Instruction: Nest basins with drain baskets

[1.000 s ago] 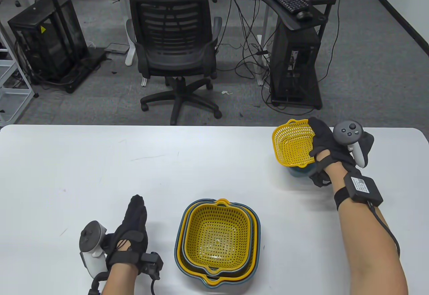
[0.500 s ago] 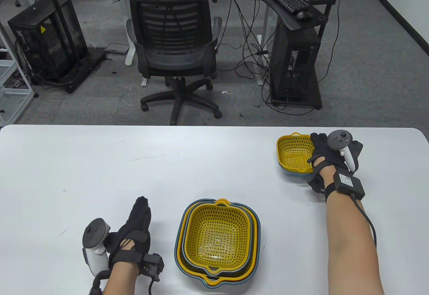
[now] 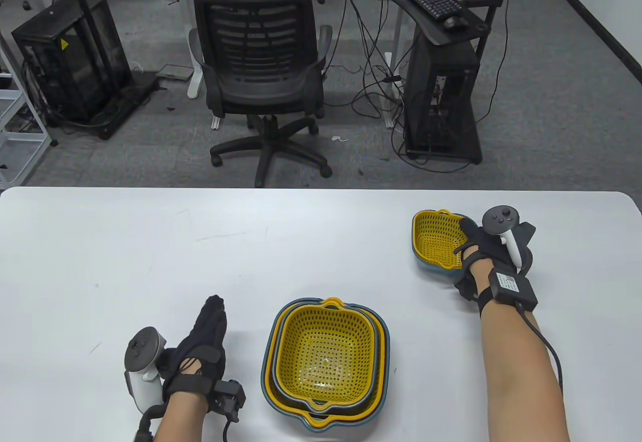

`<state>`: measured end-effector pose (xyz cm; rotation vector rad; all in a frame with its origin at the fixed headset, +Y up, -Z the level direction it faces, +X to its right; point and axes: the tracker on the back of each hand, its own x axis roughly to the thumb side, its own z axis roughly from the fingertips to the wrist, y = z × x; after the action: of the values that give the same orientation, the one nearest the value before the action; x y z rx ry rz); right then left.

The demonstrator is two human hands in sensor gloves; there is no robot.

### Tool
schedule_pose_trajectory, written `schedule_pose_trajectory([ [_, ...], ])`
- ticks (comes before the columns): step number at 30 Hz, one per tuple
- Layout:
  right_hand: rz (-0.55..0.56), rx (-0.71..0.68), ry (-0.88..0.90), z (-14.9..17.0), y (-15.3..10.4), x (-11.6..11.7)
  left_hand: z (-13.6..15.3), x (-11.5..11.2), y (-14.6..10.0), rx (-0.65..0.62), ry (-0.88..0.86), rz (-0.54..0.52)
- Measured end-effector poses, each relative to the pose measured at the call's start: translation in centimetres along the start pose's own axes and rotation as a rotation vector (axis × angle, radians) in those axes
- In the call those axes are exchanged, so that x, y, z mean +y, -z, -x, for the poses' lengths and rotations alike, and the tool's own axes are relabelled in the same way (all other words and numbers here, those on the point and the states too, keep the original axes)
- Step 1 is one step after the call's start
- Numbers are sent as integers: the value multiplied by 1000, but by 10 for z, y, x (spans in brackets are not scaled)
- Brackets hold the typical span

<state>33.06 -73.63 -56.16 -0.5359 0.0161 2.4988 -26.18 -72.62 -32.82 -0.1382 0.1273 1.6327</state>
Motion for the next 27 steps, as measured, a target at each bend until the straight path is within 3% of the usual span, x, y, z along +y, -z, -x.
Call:
schedule_pose_trajectory([
  [7, -33, 15, 14, 5, -11, -2, 0, -1, 0, -2, -1, 7],
  [13, -169, 15, 99, 6, -21, 2, 0, -1, 0, 6, -3, 7],
  [19, -138, -72, 143, -11, -46, -17, 0, -1, 0, 18, -10, 9],
  [22, -117, -162, 162, -36, -75, -34, 0, -1, 0, 21, -15, 13],
  [25, -98, -266, 197, -68, -123, -51, 1, 1, -1, 27, -27, 13],
  [27, -138, -335, 213, -90, -170, -55, 3, 5, -1, 39, -47, 5],
])
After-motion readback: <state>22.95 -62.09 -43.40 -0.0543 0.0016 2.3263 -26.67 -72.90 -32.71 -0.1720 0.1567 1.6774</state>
